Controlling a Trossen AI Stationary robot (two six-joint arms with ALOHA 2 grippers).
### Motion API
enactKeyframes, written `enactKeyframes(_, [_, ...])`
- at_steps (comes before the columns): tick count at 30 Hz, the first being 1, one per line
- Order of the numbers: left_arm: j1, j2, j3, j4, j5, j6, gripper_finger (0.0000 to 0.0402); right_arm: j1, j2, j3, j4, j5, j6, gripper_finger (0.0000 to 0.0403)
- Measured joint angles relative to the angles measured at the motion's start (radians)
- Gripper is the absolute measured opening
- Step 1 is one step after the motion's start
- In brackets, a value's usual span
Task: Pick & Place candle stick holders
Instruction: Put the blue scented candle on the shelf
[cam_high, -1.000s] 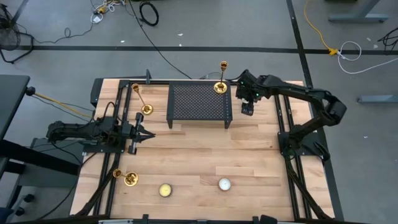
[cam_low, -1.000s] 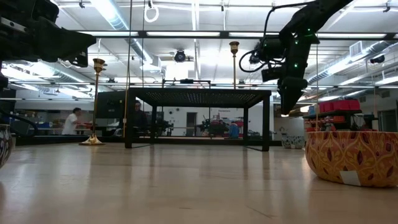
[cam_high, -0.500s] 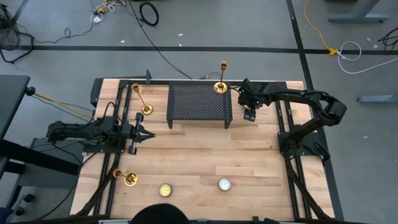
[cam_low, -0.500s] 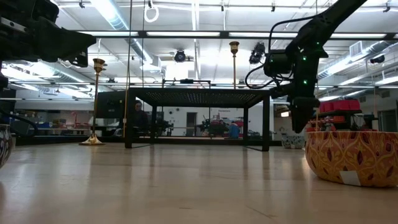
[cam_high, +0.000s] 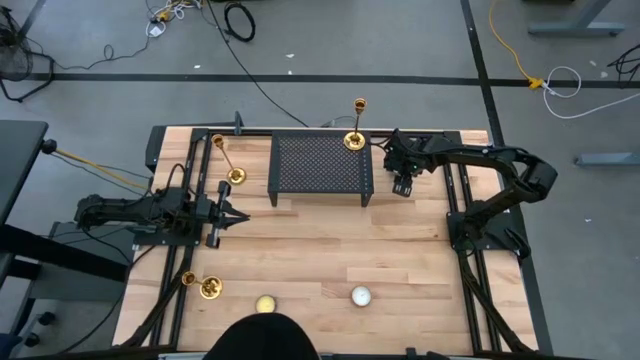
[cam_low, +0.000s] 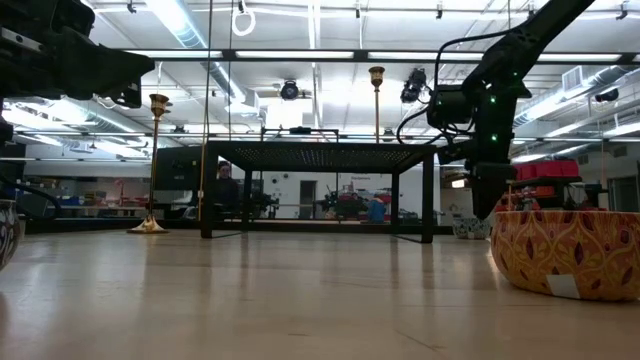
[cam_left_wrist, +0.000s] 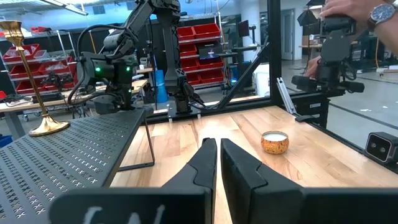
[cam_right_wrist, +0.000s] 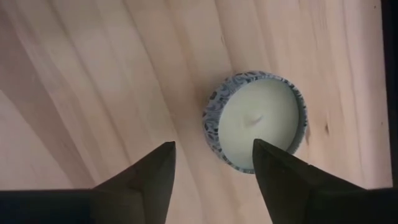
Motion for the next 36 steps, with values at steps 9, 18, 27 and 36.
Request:
enactKeyframes(9, [0.000,0.000,0.000,0.000,0.000,0.000,0.0025,0.000,-0.031,0.000,0.000,0.026,0.099,0.0245])
enactKeyframes(18, [0.000,0.000,0.000,0.000,0.000,0.000,0.0025,-0.009,-0.032,0.000,-0.006,0.128,0.119,0.0350])
enactKeyframes(27, [0.000,0.000,0.000,0.000,0.000,0.000,0.0025,-0.035,-0.031,0.001,-0.012,0.000,0.139,0.0391])
enactKeyframes(36, [0.000,0.000,0.000,0.000,0.000,0.000,0.0025,-0.086,-0.015,0.001,0.035,0.000,0.140,0.0391])
